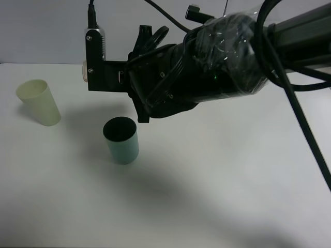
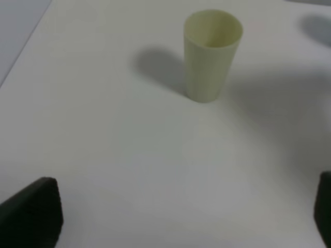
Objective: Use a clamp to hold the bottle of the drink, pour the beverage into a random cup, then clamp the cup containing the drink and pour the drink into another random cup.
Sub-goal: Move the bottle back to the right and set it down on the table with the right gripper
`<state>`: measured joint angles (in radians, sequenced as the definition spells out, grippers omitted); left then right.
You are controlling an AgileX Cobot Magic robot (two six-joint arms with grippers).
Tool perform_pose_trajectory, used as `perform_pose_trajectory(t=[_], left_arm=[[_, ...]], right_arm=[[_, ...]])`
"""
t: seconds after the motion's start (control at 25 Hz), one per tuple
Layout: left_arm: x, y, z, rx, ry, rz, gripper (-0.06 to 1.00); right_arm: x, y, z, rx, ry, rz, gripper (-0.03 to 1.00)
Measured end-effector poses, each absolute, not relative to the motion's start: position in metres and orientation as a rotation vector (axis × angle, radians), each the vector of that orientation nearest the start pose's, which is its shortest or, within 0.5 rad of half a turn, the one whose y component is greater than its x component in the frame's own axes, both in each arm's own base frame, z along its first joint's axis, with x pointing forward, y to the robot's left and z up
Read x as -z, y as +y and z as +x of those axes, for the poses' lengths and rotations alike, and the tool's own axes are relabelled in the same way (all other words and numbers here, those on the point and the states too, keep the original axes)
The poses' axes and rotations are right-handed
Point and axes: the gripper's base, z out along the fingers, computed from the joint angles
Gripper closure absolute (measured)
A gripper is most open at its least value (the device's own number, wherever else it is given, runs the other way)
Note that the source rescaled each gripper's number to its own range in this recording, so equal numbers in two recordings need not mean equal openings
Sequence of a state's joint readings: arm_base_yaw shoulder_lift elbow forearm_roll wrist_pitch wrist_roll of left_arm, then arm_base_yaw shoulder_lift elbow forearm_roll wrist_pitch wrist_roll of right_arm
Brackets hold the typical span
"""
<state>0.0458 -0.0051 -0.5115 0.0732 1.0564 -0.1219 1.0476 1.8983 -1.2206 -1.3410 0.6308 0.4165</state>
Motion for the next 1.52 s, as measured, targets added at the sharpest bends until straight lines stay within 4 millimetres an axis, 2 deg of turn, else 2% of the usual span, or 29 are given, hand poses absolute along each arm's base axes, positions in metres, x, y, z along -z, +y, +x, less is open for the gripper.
perform_pose_trajectory(t=[0.28, 0.6, 0.88, 1.2, 1.36, 1.52], left_arm=[[-0.281, 0.005, -0.007, -0.039, 2.014, -0.173, 0.02], [-0.281, 0.005, -0.007, -0.039, 2.014, -0.173, 0.02], [-0.281, 0.005, -0.007, -0.039, 2.014, -0.173, 0.02], [-0.281, 0.005, -0.007, -0.039, 2.014, -0.173, 0.02], [-0.281, 0.005, -0.007, -0.039, 2.014, -0.173, 0.02], [-0.281, 0.005, -0.007, -0.039, 2.014, -0.173, 0.02]], right_arm=[[-0.213, 0.304, 0.259, 0.452, 1.752, -1.460, 0.97], [-0.227, 0.292, 0.268, 0.291, 1.862, -1.322, 0.97], [-0.232, 0.287, 0.273, 0.151, 1.911, -1.236, 0.97], [-0.234, 0.279, 0.289, -0.060, 1.974, -1.084, 0.97], [-0.234, 0.276, 0.294, -0.116, 1.963, -1.072, 0.97], [-0.224, 0.273, 0.291, -0.186, 1.945, -1.093, 0.97]])
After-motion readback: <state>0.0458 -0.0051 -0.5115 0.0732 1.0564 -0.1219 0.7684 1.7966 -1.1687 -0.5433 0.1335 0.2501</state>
